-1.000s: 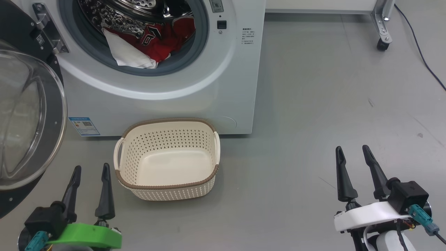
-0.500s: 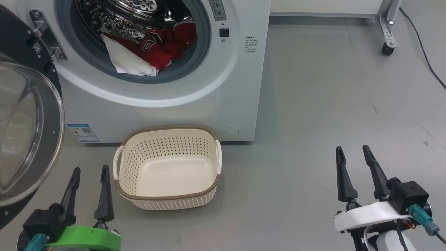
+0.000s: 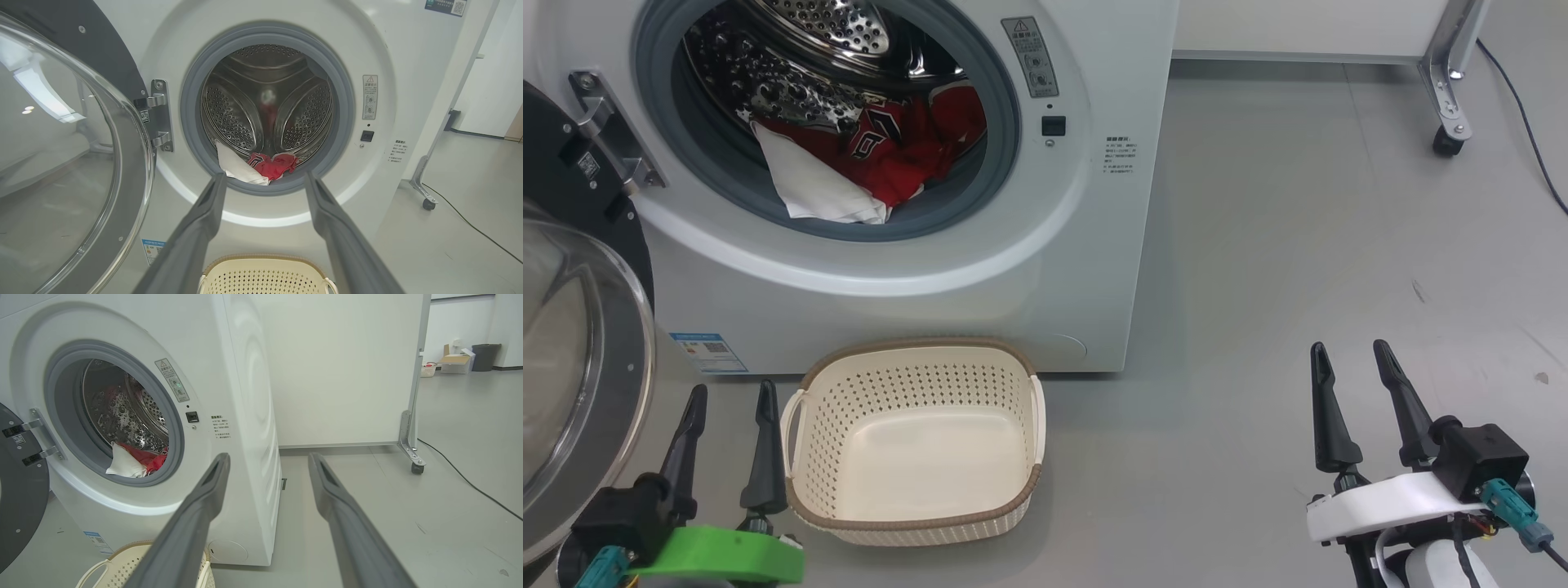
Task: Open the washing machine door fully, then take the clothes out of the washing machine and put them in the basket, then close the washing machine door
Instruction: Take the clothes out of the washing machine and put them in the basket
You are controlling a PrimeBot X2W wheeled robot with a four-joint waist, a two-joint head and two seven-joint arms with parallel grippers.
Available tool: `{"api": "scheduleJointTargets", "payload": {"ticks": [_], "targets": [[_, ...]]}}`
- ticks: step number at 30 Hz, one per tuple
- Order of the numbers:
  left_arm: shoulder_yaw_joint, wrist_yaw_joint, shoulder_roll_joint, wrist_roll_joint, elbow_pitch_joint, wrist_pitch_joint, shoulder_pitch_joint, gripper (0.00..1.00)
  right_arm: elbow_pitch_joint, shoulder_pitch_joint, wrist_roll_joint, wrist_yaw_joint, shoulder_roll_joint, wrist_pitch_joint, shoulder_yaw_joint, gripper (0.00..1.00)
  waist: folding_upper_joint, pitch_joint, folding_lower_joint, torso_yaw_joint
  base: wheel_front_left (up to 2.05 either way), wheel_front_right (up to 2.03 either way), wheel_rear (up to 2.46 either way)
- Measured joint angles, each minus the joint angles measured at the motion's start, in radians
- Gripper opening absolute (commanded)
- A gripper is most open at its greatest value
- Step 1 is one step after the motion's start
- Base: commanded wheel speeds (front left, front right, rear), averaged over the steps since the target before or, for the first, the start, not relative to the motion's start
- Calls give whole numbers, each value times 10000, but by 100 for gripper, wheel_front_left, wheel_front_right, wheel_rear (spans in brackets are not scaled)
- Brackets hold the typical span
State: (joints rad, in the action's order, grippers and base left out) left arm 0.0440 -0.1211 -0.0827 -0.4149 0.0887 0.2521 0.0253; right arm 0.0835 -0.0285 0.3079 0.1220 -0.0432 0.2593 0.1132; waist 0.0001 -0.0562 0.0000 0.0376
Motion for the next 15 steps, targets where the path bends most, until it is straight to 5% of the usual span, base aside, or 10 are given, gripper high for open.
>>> {"api": "scheduleJointTargets", "payload": {"ticks": [15], "targets": [[167, 0, -2, 105, -10, 0, 8, 100, 0, 0, 0, 0, 2, 0, -2, 100, 0, -74, 0, -6, 80, -80, 0]]}}
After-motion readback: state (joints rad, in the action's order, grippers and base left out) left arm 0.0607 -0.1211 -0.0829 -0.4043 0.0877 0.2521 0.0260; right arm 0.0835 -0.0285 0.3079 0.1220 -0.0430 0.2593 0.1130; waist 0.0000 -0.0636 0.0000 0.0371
